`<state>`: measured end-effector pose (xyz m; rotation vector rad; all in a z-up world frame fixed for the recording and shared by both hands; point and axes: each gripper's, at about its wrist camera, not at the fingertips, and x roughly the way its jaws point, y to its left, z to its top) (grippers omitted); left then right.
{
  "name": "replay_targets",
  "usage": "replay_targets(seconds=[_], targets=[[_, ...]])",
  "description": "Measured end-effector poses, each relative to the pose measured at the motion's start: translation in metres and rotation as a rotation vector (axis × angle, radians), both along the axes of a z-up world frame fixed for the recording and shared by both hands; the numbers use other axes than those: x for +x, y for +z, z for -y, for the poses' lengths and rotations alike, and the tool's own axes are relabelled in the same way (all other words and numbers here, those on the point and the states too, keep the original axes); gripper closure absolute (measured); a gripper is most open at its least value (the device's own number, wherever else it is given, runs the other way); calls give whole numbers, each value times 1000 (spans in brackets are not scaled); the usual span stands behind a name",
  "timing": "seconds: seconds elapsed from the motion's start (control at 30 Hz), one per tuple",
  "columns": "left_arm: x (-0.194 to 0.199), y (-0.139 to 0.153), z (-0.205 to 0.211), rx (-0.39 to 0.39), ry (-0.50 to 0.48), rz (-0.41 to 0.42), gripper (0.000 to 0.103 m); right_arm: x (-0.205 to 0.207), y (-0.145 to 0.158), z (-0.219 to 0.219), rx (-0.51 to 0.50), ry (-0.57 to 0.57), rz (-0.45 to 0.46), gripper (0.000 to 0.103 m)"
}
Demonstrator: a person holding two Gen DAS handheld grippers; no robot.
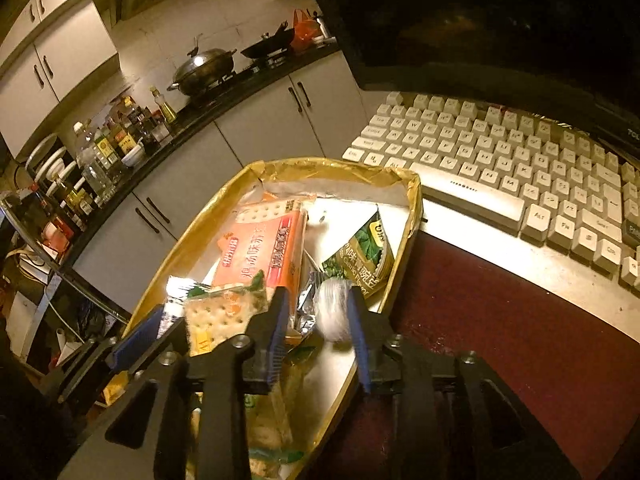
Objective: Organize snacks
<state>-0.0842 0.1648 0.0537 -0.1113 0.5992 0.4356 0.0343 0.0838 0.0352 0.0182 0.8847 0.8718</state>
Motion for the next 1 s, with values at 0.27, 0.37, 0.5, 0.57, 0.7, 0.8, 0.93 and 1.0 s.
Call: replay_targets(seconds=[0.27,0.37,0.5,0.57,0.7,0.8,0.93,1.0], targets=[[-2,4,6,20,-1,8,83,-10,14,19,36,-16,11,54],[-3,4,10,29,-6,6,81,-15,18,24,35,-14,20,49],[-5,7,15,45,-5,14,66,-22,22,34,39,-22,26,40],[-7,9,17,54,0,22,51,-26,24,41,35,-34,38,38],[-13,13,19,69,17,39,31,-34,25,59,18,-65,55,30],[-17,17,19,84,21,54,15,-41,25,72,-9,-90,86,27],[-23,23,27,125,19,84,4,-60,25,91,-74,-114,183,20],[-24,24,33,152,6,77,0,-73,26,98,-91,-115,252,18]])
